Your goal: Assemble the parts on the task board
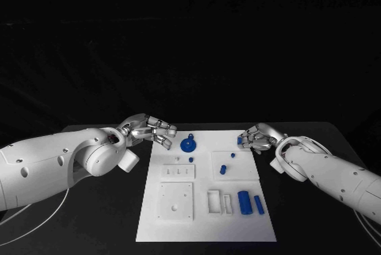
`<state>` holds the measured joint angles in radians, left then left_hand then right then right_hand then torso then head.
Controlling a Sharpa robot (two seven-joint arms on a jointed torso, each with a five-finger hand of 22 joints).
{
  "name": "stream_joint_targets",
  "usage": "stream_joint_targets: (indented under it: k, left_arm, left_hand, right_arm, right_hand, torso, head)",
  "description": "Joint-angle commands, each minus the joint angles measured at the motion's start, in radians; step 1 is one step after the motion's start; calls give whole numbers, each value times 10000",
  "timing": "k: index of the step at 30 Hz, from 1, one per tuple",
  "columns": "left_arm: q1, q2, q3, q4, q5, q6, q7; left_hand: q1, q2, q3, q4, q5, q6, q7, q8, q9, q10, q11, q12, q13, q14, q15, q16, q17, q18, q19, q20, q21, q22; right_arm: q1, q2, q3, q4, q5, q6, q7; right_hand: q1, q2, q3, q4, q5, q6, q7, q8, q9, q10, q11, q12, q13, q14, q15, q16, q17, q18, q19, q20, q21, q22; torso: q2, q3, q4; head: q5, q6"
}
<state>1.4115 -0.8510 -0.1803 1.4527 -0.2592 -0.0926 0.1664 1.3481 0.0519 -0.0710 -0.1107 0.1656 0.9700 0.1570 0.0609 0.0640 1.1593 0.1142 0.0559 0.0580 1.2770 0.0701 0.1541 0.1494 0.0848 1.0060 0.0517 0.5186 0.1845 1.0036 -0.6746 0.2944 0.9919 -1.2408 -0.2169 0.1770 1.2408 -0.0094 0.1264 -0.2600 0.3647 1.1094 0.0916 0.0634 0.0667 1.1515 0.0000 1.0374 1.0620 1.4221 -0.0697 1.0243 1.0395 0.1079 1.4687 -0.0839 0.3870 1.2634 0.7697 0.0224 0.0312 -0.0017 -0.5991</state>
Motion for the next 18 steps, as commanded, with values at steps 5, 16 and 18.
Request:
stream_joint_targets:
  k: [5,16,18]
  left_arm:
    - [1,22,5,15,-59,198,-5]
    - [1,24,5,8,-89,221,-36]
    - [1,23,4,6,-91,221,-36]
  left_hand:
    - [28,97,-3,-88,28,22,-28,15,6,-86,2,44,14,-48,-23,-34,-9,-34,-75,-19,38,-6]
    - [51,114,16,-111,52,27,-28,15,6,-86,1,45,14,-50,-24,-36,-10,-32,-82,-23,49,1]
    - [51,114,16,-111,52,27,-28,15,6,-86,1,45,14,-50,-24,-36,-10,-32,-82,-23,49,1]
  right_arm:
    - [-56,38,-22,-27,-122,-152,-91]
    - [-64,50,-22,-10,-165,-438,-158]
    - [-65,51,-22,7,-161,-508,-173]
  right_hand:
    - [92,266,606,-46,-942,621,-148,-4,69,36,-145,71,62,60,-83,68,45,-166,376,-145,96,42]
    - [77,180,1136,90,-1313,944,-229,0,105,105,-190,57,119,82,-124,83,127,-228,378,-198,144,82]
    - [64,165,1134,104,-1305,952,-233,0,106,116,-193,62,125,87,-125,91,138,-227,385,-200,160,87]
  torso:
    - [3,1,3]
    - [-4,4,-2]
    - [-9,7,-7]
  head:
    - [-26,-29]
    - [-27,-38]
    - [-22,-37]
